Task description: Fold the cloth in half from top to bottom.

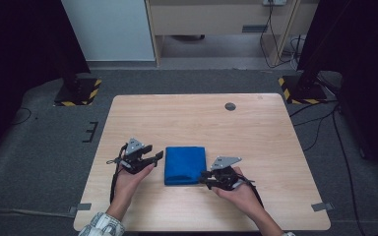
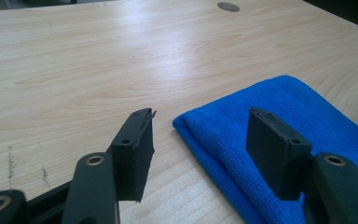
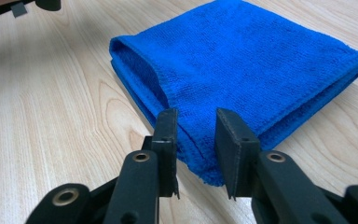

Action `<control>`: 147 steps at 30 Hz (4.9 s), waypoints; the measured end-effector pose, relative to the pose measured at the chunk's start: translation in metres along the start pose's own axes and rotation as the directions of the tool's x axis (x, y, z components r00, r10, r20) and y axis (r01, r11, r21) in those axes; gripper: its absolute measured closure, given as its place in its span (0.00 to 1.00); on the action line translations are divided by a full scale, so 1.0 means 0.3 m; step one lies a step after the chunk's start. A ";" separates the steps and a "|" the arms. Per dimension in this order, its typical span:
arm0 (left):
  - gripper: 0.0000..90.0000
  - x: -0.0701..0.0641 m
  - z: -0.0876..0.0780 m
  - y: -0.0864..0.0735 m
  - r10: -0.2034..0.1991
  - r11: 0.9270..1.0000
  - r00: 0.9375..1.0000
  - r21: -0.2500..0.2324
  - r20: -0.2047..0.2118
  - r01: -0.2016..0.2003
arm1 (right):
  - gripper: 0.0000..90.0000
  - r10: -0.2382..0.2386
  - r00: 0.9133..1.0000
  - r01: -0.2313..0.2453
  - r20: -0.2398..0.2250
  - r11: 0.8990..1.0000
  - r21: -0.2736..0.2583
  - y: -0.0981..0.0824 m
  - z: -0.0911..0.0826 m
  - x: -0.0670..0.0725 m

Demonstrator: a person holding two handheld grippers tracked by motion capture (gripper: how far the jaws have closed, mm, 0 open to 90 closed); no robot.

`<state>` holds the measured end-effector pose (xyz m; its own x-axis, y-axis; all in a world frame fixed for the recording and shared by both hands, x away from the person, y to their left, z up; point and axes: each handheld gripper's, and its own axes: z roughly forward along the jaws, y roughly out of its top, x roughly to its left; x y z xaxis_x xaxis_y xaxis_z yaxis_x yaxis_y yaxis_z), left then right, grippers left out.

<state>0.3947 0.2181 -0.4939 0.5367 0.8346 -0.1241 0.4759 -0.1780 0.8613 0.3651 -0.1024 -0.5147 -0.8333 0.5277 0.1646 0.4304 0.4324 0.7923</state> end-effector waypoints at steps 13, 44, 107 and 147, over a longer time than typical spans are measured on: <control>0.42 -0.009 0.007 -0.016 0.022 0.999 1.000 0.026 -0.002 -0.022 | 0.68 -0.001 1.000 0.001 -0.002 0.999 0.033 -0.024 0.017 0.008; 0.15 0.018 0.022 -0.033 0.010 0.998 0.998 0.066 -0.054 -0.006 | 0.13 0.095 0.987 -0.085 0.131 0.993 -0.085 0.058 -0.005 -0.047; 0.10 0.032 0.009 -0.079 0.070 0.989 0.996 0.137 -0.047 -0.063 | 0.07 0.217 0.915 -0.203 0.340 0.976 -0.077 -0.181 -0.311 -0.274; 0.06 0.163 0.011 -0.136 0.044 0.968 0.983 0.251 -0.181 0.003 | 0.09 0.354 0.768 -0.359 0.533 0.928 -0.099 -0.213 -0.301 -0.512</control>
<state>0.4039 0.2643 -0.5366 0.4225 0.9063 0.0052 0.6372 -0.3011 0.7095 0.4343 -0.2771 -0.5376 -0.3029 0.9484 0.0940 0.6640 0.1392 0.7347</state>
